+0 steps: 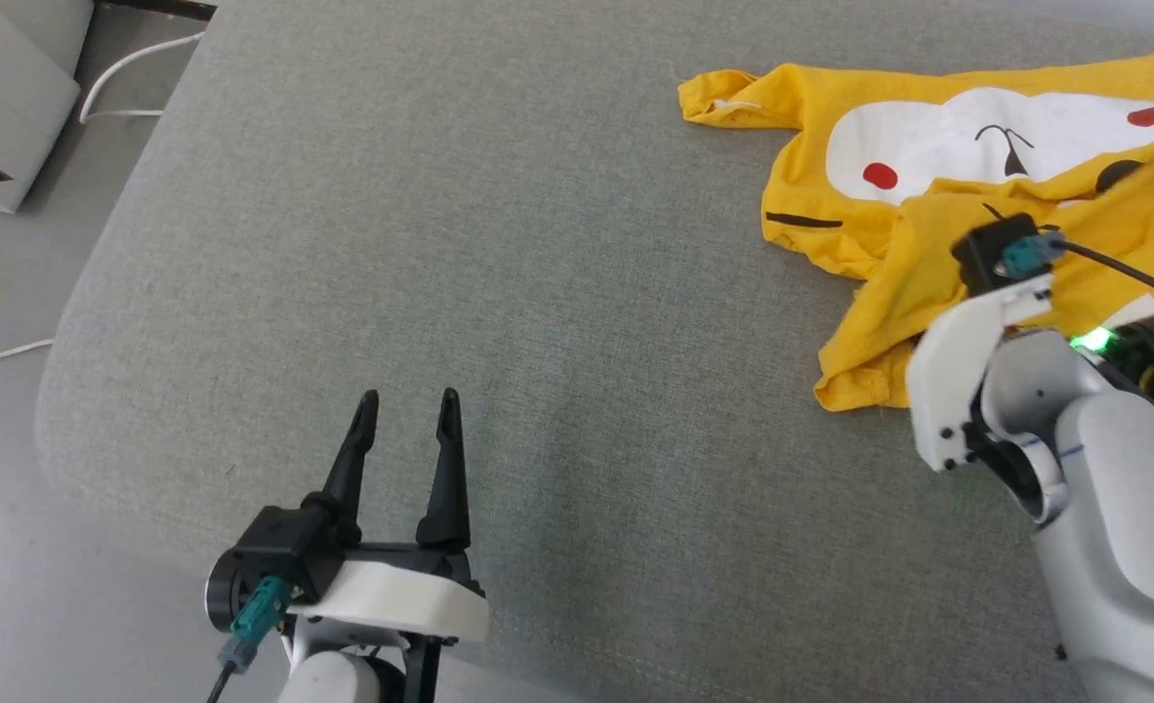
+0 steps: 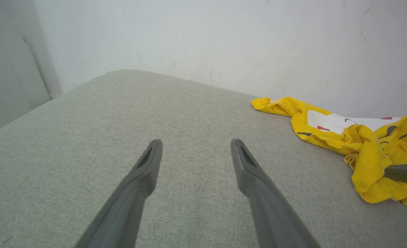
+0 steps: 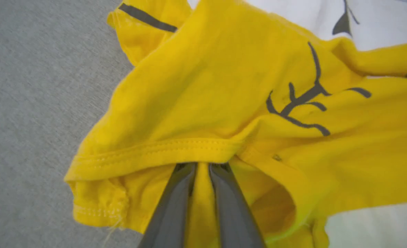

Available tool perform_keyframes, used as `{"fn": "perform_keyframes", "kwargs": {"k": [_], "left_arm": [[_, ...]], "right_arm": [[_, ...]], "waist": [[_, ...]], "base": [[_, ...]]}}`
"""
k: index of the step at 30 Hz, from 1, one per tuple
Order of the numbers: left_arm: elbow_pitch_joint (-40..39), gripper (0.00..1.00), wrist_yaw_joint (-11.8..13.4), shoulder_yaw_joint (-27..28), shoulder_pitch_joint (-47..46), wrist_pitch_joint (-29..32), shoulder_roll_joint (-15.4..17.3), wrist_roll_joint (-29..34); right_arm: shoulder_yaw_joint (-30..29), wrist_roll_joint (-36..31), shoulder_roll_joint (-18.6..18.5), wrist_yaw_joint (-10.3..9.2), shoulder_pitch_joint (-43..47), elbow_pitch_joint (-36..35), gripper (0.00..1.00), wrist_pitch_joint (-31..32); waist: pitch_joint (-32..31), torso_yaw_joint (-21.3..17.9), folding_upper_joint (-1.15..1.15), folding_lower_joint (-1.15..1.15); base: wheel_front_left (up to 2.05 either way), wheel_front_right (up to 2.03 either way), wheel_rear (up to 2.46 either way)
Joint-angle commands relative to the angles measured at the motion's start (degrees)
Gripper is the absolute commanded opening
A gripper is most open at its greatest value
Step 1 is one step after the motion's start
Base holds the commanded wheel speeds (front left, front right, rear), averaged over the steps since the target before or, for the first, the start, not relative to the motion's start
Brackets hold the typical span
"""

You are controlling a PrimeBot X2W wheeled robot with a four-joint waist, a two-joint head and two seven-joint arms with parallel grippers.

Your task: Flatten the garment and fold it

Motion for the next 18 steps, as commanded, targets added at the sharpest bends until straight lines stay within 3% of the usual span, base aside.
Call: {"fn": "perform_keyframes", "kwargs": {"k": [1,10,16,17,18], "left_arm": [[0.21,1.00,0.23,0.20,-0.36,-0.27,-0.21,0.28],[0.12,1.00,0.15,1.07,0.55,-0.27,-0.21,0.42],[0.37,1.00,-0.23,0.83,0.26,-0.27,-0.21,0.37],[0.35,1.00,-0.25,0.78,0.21,-0.27,-0.21,0.38],[0.36,1.00,-0.26,0.72,0.16,-0.27,-0.21,0.37]], "right_arm": [[1.49,0.36,0.89,-0.08,-1.04,1.10,0.00,-0.92],[13.18,12.20,4.92,-0.08,-1.50,-5.97,0.00,2.57],[15.79,14.54,6.88,-0.08,1.09,-4.70,0.04,1.13],[15.58,14.62,7.27,-0.08,1.46,-3.65,0.23,0.32],[15.60,14.59,7.58,-0.08,1.68,-2.58,0.33,-0.44]], "waist": [[-0.44,-0.61,0.00,-0.01],[-1.98,-2.67,0.00,-0.01],[-1.97,-2.27,0.00,-0.01],[-1.89,-2.16,0.00,-0.01],[-1.83,-2.04,0.00,-0.01]], "base": [[0.00,0.00,0.00],[0.00,0.00,0.00],[0.00,0.00,0.00],[0.00,0.00,0.00],[0.00,0.00,0.00]]}}
